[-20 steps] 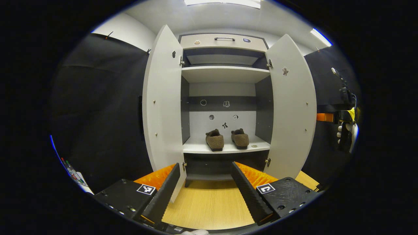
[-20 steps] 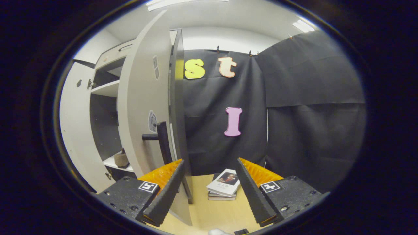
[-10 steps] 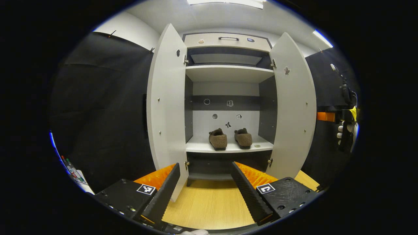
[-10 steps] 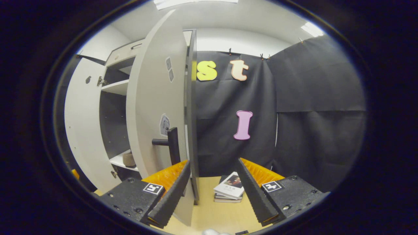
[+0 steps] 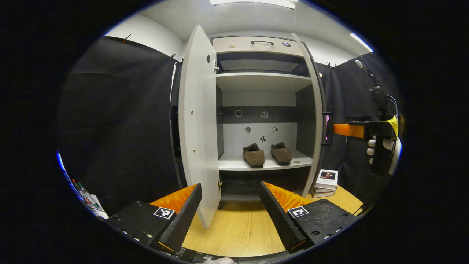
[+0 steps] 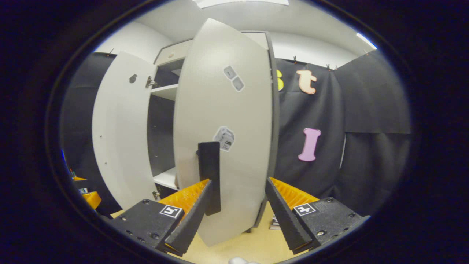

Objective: Grab one shoe with the right hand and put it into the shoe cabinet, grab the other shoe with the left hand and put it into the shoe cabinet; then close the right door with the right hand and the left door with the left hand.

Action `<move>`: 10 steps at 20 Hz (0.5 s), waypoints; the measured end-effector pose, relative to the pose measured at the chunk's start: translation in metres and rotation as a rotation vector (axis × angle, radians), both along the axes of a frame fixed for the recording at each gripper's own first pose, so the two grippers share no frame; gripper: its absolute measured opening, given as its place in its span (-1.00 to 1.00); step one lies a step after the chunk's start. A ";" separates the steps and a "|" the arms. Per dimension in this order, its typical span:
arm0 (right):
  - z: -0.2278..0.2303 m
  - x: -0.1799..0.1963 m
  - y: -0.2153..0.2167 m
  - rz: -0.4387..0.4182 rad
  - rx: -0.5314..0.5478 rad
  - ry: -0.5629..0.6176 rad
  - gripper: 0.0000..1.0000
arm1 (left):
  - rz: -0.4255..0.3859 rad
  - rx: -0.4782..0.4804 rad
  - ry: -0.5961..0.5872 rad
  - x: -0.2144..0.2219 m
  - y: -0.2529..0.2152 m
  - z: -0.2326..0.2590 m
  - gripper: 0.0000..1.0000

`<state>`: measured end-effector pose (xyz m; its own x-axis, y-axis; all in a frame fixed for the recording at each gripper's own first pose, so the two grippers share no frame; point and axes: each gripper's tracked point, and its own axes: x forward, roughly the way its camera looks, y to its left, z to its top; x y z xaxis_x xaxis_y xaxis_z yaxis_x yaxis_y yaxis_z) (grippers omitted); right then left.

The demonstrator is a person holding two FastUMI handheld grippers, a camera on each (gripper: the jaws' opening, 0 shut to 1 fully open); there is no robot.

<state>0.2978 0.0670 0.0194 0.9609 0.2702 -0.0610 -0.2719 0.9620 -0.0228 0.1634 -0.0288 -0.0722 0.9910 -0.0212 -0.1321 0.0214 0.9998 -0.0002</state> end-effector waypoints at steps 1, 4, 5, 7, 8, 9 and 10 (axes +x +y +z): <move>0.001 -0.004 0.006 -0.001 -0.005 -0.009 1.00 | 0.002 -0.002 0.002 -0.001 0.003 0.000 0.92; 0.007 -0.019 0.013 -0.025 -0.003 -0.039 1.00 | 0.007 0.001 0.002 -0.003 0.013 0.001 0.93; 0.004 -0.026 0.013 -0.030 0.005 -0.032 1.00 | 0.008 0.000 0.002 -0.003 0.017 0.001 0.93; -0.006 -0.037 0.012 -0.040 0.016 0.000 1.00 | 0.007 0.003 0.004 0.000 0.025 0.000 0.93; -0.011 -0.044 0.010 -0.049 0.020 0.011 1.00 | 0.008 0.007 0.005 0.002 0.030 0.000 0.92; -0.017 -0.053 0.006 -0.059 0.025 0.024 1.00 | 0.009 0.011 0.002 0.003 0.035 0.001 1.00; -0.023 -0.061 0.005 -0.063 0.033 0.035 1.00 | 0.013 0.016 -0.003 0.006 0.041 0.004 0.92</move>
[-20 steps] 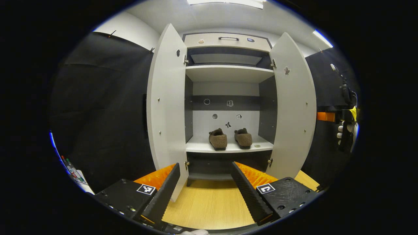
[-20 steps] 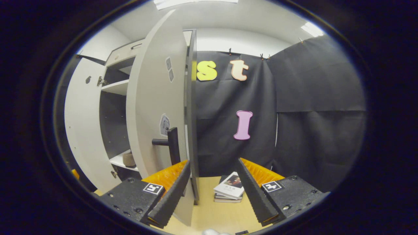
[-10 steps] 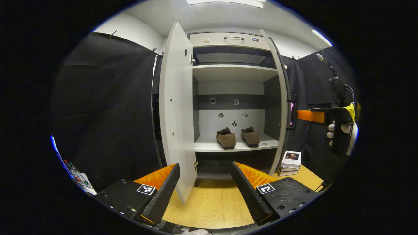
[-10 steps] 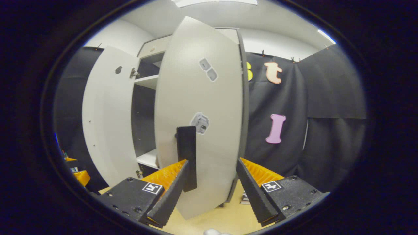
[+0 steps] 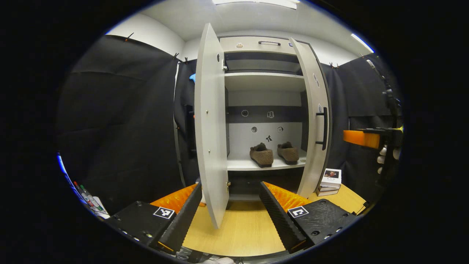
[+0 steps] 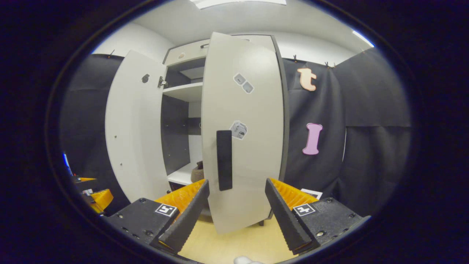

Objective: Grab one shoe with the right hand and put it into the shoe cabinet, grab the other shoe with the left hand and put it into the shoe cabinet; then close the right door with the right hand and the left door with the left hand.

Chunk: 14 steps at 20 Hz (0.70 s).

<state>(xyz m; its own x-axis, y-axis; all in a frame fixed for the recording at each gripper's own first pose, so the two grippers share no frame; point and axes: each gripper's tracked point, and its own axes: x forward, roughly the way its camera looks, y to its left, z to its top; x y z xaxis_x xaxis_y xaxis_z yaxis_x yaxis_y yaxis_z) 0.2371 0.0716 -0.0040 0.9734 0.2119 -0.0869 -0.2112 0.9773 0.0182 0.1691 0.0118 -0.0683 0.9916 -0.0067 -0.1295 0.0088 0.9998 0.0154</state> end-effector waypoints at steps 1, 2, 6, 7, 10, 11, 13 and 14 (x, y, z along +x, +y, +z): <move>-0.006 -0.008 -0.002 -0.013 0.003 0.013 1.00 | 0.001 0.006 -0.004 0.002 0.005 0.002 0.93; -0.014 -0.015 -0.005 -0.025 0.002 0.025 0.99 | 0.003 0.014 -0.007 0.006 0.012 0.003 0.92; -0.047 -0.040 -0.006 -0.075 0.021 0.093 1.00 | 0.016 0.042 -0.028 0.027 0.048 0.013 0.92; -0.055 -0.046 -0.006 -0.088 0.025 0.111 1.00 | 0.031 0.046 -0.041 0.035 0.063 0.019 0.93; -0.067 -0.064 -0.007 -0.140 0.041 0.135 1.00 | 0.059 0.053 -0.075 0.056 0.097 0.033 1.00; -0.070 -0.070 -0.006 -0.154 0.048 0.140 1.00 | 0.071 0.062 -0.087 0.064 0.109 0.037 0.92; -0.075 -0.080 -0.005 -0.183 0.054 0.148 1.00 | 0.096 0.069 -0.106 0.079 0.133 0.046 1.00; -0.075 -0.084 -0.004 -0.196 0.052 0.149 1.00 | 0.110 0.069 -0.111 0.088 0.144 0.049 0.92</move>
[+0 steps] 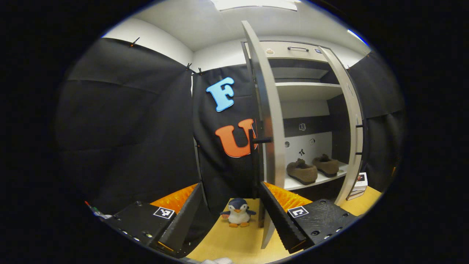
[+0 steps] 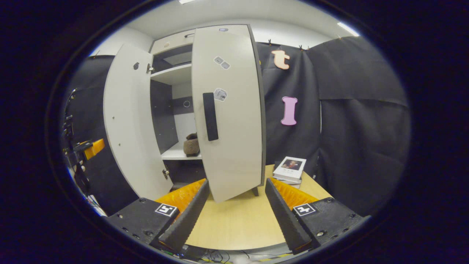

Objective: Grab one shoe with the right hand and put it into the shoe cabinet, grab the other shoe with the left hand and put it into the shoe cabinet; then close the right door with the right hand and the left door with the left hand.

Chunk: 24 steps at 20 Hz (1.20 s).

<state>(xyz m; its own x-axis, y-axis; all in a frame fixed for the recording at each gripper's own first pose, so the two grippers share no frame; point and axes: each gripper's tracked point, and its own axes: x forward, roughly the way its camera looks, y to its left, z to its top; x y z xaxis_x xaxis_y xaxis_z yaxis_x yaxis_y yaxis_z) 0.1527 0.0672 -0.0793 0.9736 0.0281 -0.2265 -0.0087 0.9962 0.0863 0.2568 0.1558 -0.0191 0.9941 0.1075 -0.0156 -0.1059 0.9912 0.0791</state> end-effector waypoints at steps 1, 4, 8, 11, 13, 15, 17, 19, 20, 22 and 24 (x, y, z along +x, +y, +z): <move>0.000 -0.005 -0.001 -0.014 -0.003 -0.002 1.00 | 0.016 -0.003 -0.009 0.008 0.012 0.003 0.92; -0.001 -0.014 -0.003 -0.044 -0.010 0.002 1.00 | 0.016 -0.013 -0.017 0.029 0.024 0.007 0.92; 0.002 -0.023 -0.009 -0.068 -0.026 0.000 1.00 | -0.018 0.014 -0.029 0.045 0.015 0.011 0.93; 0.001 -0.027 -0.013 -0.077 -0.021 0.000 1.00 | -0.011 0.030 -0.057 0.045 0.013 0.015 0.85; -0.001 -0.026 -0.013 -0.069 -0.016 0.005 1.00 | -0.027 0.012 -0.048 0.044 0.006 0.013 0.82; -0.003 -0.024 -0.012 -0.056 -0.011 0.010 1.00 | -0.027 0.039 -0.042 0.044 0.002 0.011 0.74; -0.003 -0.022 -0.012 -0.039 -0.004 0.011 1.00 | -0.018 0.054 -0.040 0.041 -0.001 0.014 0.69; -0.002 -0.022 -0.014 -0.029 0.001 0.005 1.00 | -0.026 0.035 -0.031 0.039 -0.010 0.013 0.48; -0.003 -0.021 -0.015 -0.026 0.001 0.003 1.00 | -0.027 0.028 -0.026 0.038 -0.016 0.013 0.70; -0.004 -0.023 -0.020 -0.017 0.000 0.002 1.00 | -0.034 0.056 -0.034 0.036 -0.029 0.013 0.69; -0.004 -0.024 -0.028 -0.014 0.002 0.004 1.00 | -0.057 0.075 -0.044 0.034 -0.048 0.016 0.69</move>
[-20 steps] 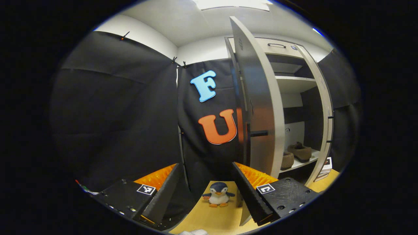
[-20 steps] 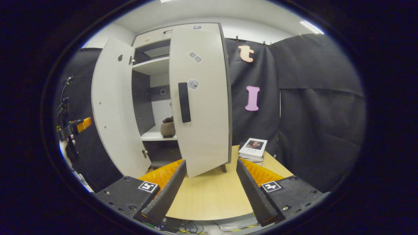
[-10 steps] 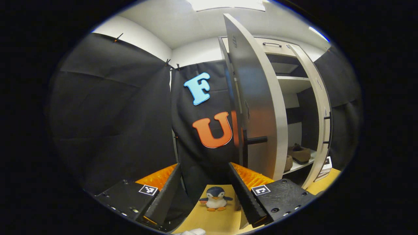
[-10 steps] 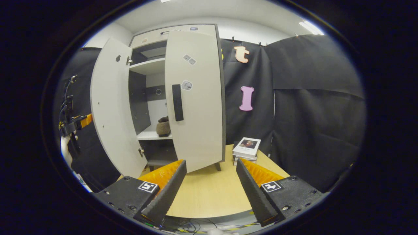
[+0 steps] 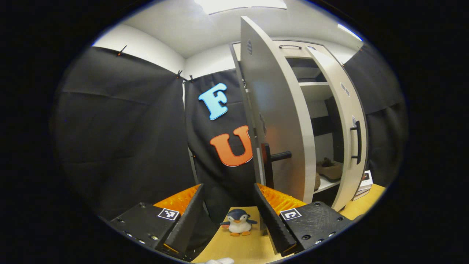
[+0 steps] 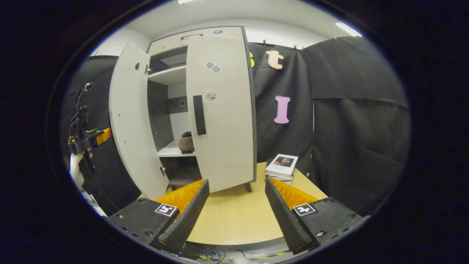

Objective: Grab one shoe with the right hand and put it into the shoe cabinet, grab the other shoe with the left hand and put it into the shoe cabinet; then close the right door with the right hand and the left door with the left hand.

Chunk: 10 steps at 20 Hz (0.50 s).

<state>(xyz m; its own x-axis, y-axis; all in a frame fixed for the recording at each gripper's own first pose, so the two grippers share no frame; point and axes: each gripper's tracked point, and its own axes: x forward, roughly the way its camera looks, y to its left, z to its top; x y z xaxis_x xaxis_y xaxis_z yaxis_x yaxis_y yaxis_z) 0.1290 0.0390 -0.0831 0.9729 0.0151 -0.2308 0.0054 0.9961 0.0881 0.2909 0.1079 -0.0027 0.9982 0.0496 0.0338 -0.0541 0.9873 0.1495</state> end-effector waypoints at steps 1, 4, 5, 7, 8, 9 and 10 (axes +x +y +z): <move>0.001 0.000 -0.004 0.000 0.003 -0.001 1.00 | -0.018 -0.010 0.003 -0.001 -0.012 0.000 0.68; 0.005 -0.002 -0.021 -0.008 0.000 -0.007 1.00 | -0.067 -0.049 0.011 0.004 -0.046 -0.001 0.70; 0.006 -0.002 -0.026 -0.009 0.002 -0.008 1.00 | -0.076 -0.049 0.010 0.005 -0.055 0.000 0.69; 0.012 -0.004 -0.032 -0.005 0.009 -0.015 1.00 | -0.070 -0.059 0.020 0.008 -0.065 0.000 0.77; 0.015 -0.004 -0.035 -0.003 0.006 -0.022 1.00 | -0.079 -0.078 0.026 0.003 -0.073 0.003 0.95; 0.020 -0.005 -0.039 -0.002 0.000 -0.032 1.00 | -0.082 -0.092 0.023 0.006 -0.078 0.004 0.93; 0.023 -0.005 -0.042 -0.001 -0.003 -0.039 1.00 | -0.081 -0.093 0.029 0.005 -0.081 0.003 0.92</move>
<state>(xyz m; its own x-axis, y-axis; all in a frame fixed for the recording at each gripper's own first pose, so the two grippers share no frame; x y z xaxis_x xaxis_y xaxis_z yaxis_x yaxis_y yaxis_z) 0.1243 -0.0034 -0.0602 0.9811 0.0132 -0.1929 0.0034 0.9963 0.0853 0.2960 0.0268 0.0002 0.9996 -0.0296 0.0040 0.0293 0.9979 0.0573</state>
